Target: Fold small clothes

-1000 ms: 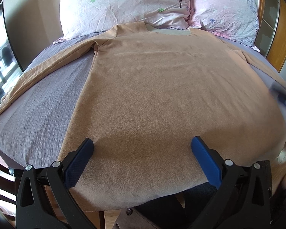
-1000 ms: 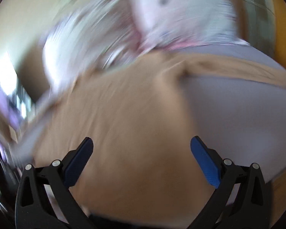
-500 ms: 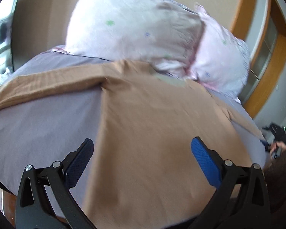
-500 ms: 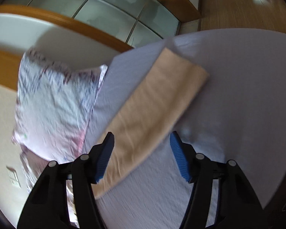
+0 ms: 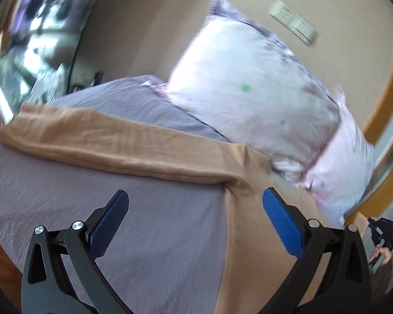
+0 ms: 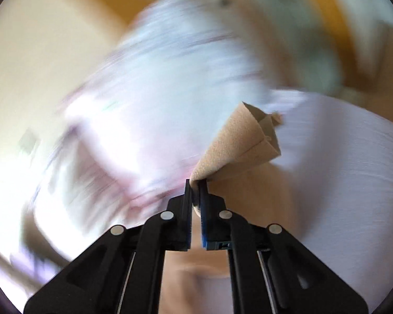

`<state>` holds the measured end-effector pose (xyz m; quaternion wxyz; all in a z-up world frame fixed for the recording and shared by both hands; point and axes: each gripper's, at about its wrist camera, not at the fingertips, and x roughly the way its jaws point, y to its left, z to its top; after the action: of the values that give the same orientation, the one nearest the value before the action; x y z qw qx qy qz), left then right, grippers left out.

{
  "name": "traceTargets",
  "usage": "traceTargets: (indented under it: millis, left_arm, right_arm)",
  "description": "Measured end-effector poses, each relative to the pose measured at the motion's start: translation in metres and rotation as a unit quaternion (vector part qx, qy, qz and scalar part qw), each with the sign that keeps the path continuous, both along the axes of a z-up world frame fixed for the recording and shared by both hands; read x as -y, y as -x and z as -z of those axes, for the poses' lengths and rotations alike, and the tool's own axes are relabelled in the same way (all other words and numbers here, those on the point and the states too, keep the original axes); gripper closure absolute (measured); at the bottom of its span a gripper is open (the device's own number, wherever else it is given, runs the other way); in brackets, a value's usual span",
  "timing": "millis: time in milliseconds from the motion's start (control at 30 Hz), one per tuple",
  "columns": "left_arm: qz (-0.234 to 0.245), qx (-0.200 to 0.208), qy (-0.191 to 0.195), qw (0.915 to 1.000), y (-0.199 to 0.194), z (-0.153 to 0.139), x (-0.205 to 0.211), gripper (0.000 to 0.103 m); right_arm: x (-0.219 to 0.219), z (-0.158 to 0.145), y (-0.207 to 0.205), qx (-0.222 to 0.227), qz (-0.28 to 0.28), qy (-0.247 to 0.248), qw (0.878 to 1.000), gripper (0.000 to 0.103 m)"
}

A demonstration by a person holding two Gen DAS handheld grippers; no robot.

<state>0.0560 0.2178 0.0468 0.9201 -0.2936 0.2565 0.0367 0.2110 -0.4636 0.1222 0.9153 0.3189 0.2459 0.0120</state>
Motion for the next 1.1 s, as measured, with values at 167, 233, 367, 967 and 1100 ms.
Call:
traceTargets:
  millis: [167, 233, 367, 967, 1100]
  left_arm:
    - [-0.038, -0.002, 0.064, 0.9972, 0.008, 0.014, -0.028, 0.001]
    - [-0.052, 0.001, 0.076, 0.9958, 0.015, 0.017, -0.037, 0.001]
    - [-0.099, -0.020, 0.094, 0.9904, 0.026, 0.026, -0.068, 0.001]
    - [-0.229, -0.071, 0.231, 0.9427, 0.025, 0.058, -0.190, 0.065]
    - [-0.213, -0.083, 0.203, 0.9522, 0.013, 0.052, -0.191, 0.095]
  right_arm:
    - [-0.204, -0.007, -0.049, 0.024, -0.248, 0.051, 0.967, 0.098]
    - [-0.275, 0.019, -0.059, -0.014, -0.326, 0.070, 0.943, 0.097]
    - [-0.352, 0.082, -0.065, -0.142, -0.436, 0.082, 0.885, 0.079]
    - [-0.232, 0.065, -0.034, -0.078, -0.326, 0.020, 0.942, 0.023]
    - [-0.228, 0.058, -0.023, -0.064, -0.336, 0.028, 0.939, 0.021]
